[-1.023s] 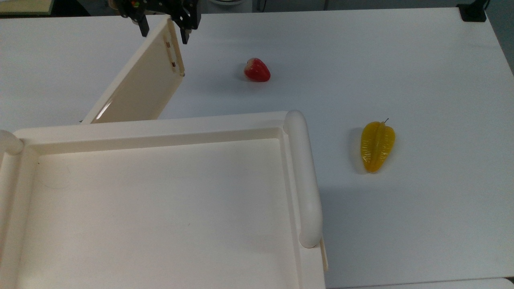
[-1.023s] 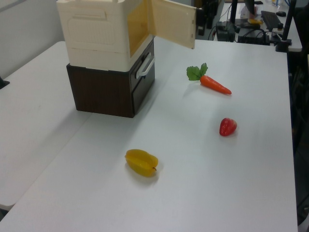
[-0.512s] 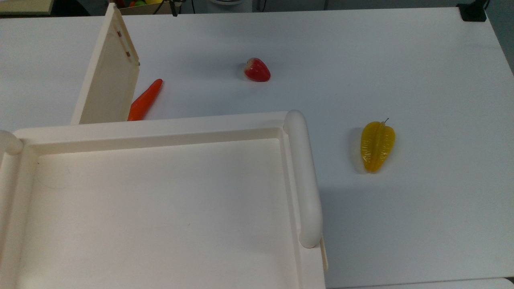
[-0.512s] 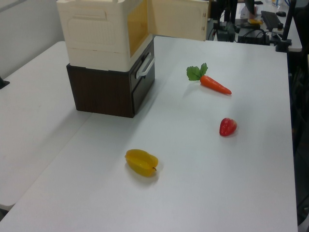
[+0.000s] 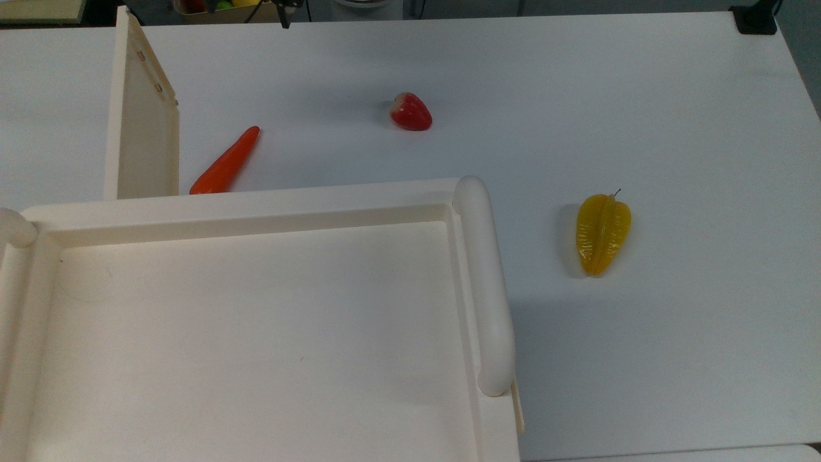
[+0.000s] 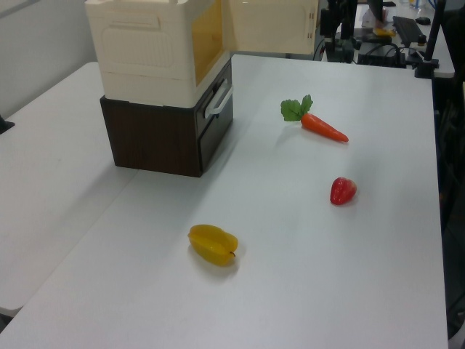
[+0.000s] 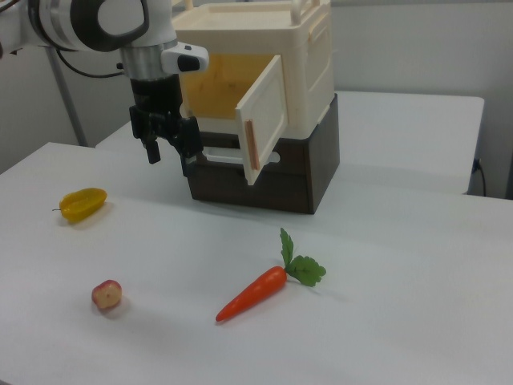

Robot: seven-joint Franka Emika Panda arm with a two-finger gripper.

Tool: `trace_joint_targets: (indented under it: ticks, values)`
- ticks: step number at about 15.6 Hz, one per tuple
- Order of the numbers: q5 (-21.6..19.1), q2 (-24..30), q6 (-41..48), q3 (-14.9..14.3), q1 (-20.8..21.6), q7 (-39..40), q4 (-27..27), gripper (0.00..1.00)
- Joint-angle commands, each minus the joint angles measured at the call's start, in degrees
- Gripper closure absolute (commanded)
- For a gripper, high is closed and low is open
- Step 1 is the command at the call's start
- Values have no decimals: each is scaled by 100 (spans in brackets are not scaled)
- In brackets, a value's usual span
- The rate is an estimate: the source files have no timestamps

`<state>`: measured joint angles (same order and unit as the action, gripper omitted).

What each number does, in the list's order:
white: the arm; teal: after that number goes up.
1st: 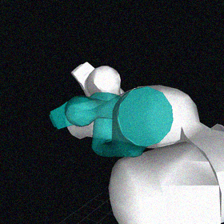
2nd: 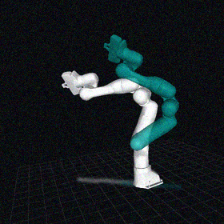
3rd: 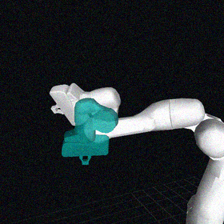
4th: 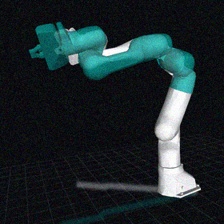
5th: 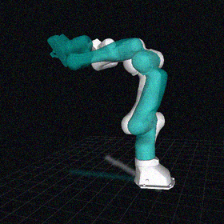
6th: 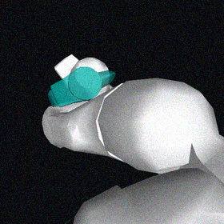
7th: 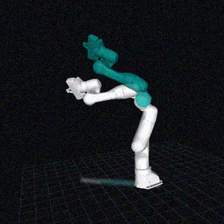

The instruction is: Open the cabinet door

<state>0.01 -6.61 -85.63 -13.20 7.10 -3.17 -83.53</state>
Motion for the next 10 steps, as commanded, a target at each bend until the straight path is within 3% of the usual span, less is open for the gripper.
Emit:
trace_joint_targets:
  ticks: [1,10]
  values:
    - [52,213,-59,2,20,88,-207,0]
    - [43,222,-59,-42,11,44,-190,0]
